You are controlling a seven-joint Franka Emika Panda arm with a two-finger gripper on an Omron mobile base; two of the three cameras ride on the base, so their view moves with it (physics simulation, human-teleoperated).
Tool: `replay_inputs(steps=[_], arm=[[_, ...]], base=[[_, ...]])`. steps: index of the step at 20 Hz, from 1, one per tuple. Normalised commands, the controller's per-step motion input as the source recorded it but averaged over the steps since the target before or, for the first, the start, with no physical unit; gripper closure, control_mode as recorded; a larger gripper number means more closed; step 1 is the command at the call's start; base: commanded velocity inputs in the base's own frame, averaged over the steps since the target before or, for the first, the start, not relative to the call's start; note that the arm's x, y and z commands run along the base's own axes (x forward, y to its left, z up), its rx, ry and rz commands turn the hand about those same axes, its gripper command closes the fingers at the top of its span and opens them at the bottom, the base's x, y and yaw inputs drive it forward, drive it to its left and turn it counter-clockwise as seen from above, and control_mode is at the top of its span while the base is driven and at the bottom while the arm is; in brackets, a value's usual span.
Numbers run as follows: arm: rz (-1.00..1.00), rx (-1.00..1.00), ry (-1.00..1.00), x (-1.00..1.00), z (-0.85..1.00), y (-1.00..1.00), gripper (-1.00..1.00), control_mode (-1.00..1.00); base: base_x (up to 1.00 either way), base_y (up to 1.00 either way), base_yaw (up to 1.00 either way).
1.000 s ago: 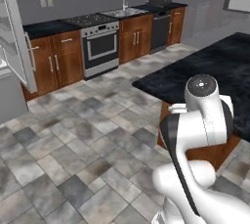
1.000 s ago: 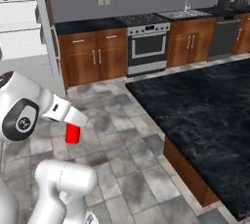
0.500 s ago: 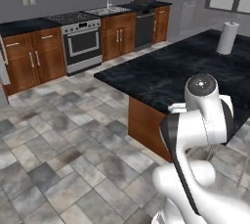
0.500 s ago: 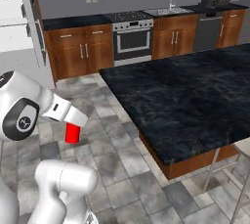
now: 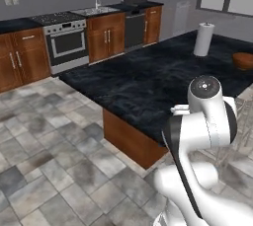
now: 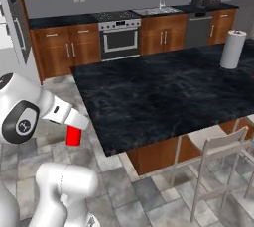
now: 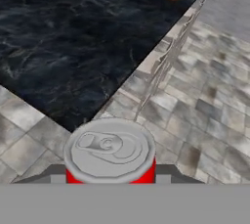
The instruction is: Open the fridge, grab two sodas, and place both sodas inside the bowl with ice on the dining counter.
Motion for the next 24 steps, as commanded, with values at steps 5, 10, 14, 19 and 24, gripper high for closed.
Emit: replay_inputs(steps=[5,10,14,19,24], arm=[[0.0,0.0,0.0,0.0,0.0,0.0,1.0,1.0],[0.0,0.0,0.0,0.0,0.0,0.0,1.0,1.0],[0.0,0.0,0.0,0.0,0.0,0.0,1.0,1.0],[0.0,0.0,0.0,0.0,0.0,0.0,1.0,1.0],[0.0,0.0,0.0,0.0,0.0,0.0,1.0,1.0]], base=[[0.19,-1.0,0.1],[0.24,-1.0,0.13],[0.21,-1.0,0.15],[0.13,-1.0,0.18],[0.08,-1.0,0.22]])
